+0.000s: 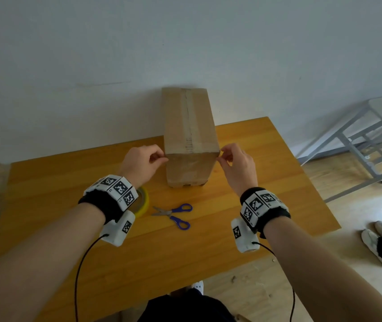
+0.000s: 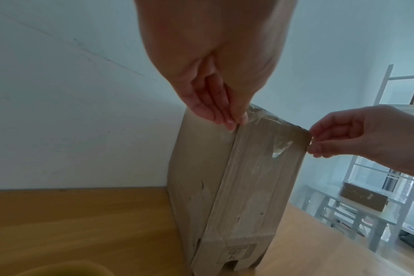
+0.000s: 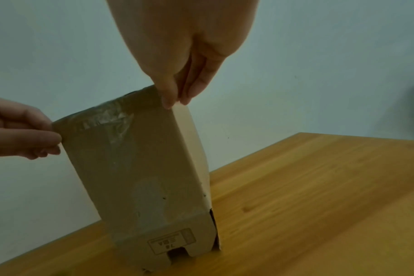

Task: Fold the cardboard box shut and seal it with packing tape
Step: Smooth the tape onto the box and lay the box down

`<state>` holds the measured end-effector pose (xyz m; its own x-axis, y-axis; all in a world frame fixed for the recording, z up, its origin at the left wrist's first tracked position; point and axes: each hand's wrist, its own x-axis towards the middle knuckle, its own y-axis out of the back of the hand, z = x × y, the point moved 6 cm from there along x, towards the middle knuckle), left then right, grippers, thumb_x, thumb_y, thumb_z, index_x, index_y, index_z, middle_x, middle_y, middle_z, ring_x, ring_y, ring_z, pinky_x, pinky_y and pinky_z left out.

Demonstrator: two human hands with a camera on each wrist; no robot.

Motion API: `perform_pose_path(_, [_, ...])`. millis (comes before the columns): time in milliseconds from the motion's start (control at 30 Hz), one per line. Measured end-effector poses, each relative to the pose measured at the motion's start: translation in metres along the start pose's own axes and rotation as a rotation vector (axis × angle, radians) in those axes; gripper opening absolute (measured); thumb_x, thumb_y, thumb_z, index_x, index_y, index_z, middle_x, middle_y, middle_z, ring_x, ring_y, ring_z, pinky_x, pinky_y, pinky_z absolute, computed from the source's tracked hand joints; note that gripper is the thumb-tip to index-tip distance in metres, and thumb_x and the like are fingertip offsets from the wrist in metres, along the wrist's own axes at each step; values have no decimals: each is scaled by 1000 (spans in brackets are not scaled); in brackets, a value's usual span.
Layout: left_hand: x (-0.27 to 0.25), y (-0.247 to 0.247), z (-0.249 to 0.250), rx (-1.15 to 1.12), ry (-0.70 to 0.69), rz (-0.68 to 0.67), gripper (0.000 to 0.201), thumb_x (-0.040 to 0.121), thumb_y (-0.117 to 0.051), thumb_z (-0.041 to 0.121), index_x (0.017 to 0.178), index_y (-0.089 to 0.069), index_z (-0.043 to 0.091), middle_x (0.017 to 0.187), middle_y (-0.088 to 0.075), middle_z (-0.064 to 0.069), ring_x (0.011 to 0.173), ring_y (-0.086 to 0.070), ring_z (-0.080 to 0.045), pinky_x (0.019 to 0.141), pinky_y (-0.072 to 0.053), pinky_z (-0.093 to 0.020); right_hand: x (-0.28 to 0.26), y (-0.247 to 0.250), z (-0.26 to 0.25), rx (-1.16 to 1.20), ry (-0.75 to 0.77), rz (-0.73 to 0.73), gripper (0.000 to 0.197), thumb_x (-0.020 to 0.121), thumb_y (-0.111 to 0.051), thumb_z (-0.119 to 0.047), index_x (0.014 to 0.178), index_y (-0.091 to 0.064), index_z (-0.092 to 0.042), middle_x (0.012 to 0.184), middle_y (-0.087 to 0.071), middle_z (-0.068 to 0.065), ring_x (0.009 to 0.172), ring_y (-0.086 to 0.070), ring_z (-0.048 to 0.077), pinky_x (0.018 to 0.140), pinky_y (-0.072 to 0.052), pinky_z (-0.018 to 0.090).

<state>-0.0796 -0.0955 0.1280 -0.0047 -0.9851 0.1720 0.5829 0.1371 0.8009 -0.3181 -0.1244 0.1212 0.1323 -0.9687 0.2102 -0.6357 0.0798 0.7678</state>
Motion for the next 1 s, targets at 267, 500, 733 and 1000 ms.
perform_pose_path(267, [1, 3, 6, 1, 32, -56, 16, 82, -69, 17, 95, -69, 8, 88, -71, -6, 78, -63, -15, 69, -47, -20, 5, 2, -1, -14, 53, -67, 24, 86, -64, -10, 109, -58, -9, 86, -68, 4, 79, -64, 22, 71, -53, 37])
perform_pose_path(500, [-6, 1, 17, 57, -140, -89, 48, 83, -67, 12, 127, -52, 18, 83, -68, 0, 71, -62, -11, 63, -54, -21, 4, 2, -4, -29, 208, -128, 34, 84, -60, 2, 117, -57, -7, 93, -66, 6, 80, -65, 23, 71, -56, 41])
perform_pose_path(733, [-8, 5, 16, 0, -192, -111, 40, 85, -62, 9, 124, -59, 17, 90, -72, -3, 77, -66, -14, 66, -57, -27, 9, 6, -4, -94, 352, -119, 24, 85, -61, 1, 109, -64, -3, 95, -70, 9, 79, -67, 28, 64, -56, 43])
perform_pose_path(1000, [-1, 5, 13, -21, -172, -122, 37, 82, -68, 16, 119, -63, 14, 90, -72, -3, 73, -63, -10, 67, -42, -5, 17, 6, -8, -97, 370, -123, 15, 82, -71, -14, 86, -61, -5, 76, -66, 7, 64, -62, 27, 54, -54, 41])
